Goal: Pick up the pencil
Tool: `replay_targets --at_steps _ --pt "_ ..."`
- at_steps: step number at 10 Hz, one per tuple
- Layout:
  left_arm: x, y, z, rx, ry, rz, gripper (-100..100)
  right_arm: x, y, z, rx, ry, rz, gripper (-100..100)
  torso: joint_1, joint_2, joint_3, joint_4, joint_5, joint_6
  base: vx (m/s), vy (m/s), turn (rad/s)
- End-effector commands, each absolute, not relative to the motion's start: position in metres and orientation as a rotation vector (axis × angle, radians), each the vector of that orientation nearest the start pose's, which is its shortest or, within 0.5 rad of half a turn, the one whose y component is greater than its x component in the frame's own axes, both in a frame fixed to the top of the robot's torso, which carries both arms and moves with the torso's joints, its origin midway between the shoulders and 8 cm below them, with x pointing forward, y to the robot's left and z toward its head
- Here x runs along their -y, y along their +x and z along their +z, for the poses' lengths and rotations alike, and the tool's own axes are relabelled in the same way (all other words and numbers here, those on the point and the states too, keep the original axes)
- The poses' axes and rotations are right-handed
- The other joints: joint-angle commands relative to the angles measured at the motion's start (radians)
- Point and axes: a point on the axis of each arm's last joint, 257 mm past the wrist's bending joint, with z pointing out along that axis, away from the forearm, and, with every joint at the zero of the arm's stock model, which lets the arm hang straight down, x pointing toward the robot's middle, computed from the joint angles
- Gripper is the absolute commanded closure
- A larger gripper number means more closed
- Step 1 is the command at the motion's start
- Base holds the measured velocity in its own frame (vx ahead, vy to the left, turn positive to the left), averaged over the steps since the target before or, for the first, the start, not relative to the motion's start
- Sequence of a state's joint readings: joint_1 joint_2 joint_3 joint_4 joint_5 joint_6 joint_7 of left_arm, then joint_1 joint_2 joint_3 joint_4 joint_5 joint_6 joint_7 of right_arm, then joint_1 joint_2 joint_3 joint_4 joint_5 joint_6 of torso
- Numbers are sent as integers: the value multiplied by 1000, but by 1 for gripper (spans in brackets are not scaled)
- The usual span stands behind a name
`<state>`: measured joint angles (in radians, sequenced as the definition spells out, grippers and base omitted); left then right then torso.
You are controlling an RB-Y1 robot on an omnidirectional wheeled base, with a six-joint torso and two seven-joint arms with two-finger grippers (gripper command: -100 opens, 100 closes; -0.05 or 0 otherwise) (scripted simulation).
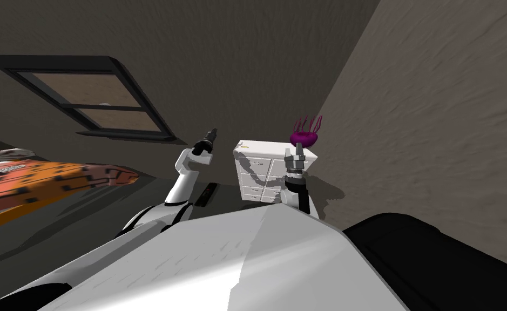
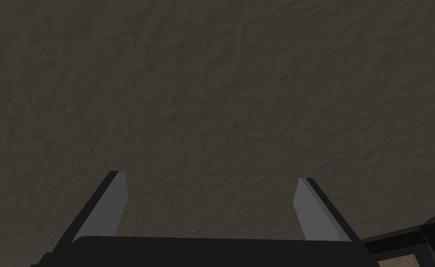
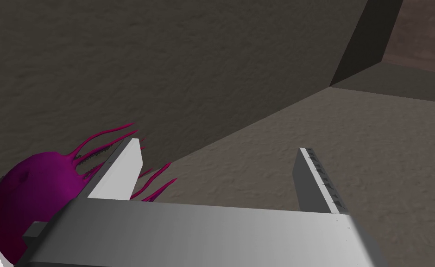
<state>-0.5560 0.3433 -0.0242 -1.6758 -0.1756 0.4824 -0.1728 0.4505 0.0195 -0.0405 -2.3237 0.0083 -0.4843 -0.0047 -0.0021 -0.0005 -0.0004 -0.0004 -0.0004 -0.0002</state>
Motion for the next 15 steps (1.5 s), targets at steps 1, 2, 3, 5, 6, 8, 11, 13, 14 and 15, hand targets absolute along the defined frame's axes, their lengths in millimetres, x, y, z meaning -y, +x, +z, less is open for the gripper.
replay_targets --at_steps 1,2,3,5,6,8,11,13,14,15 --pt "-242 655 52 -1297 -634 -725 -100 286 337 57 -545 605 1293 0 0 0 0 0 0 0 7 -38 19" --pt "-242 656 55 -1299 -640 -722 -100 286 337 57 -545 605 1293 0 0 0 0 0 0 0 4 -18 2" --pt "-253 666 54 -1315 -673 -684 -100 286 337 57 -545 605 1293 0 1 0 0 0 0 0 15 -40 13" --pt "-253 671 61 -1324 -692 -672 -100 286 337 57 -545 605 1293 0 -1 0 0 0 0 0 5 -30 8" --pt "-264 679 62 -1337 -727 -640 -100 286 337 57 -545 605 1293 0 1 0 0 0 0 0 5 -34 6" --pt "-264 683 66 -1350 -751 -624 -100 286 337 57 -545 605 1293 0 0 0 0 0 0 0 6 -31 7" --pt "-275 693 70 -1376 -815 -580 -100 286 337 57 -545 605 1293 0 -1 0 0 0 0 0 6 -35 3" --pt "-283 702 77 -1392 -867 -550 -100 286 337 57 -545 605 1293 0 0 0 0 0 0 0 10 -37 -3" --pt "-286 701 71 -1406 -887 -535 -100 286 337 57 -545 605 1293 0 0 0 0 0 0 0 6 -24 1" --pt "-292 706 75 -1413 -923 -521 -100 286 337 57 -545 605 1293 0 0 0 0 0 0 0 7 -45 -11"
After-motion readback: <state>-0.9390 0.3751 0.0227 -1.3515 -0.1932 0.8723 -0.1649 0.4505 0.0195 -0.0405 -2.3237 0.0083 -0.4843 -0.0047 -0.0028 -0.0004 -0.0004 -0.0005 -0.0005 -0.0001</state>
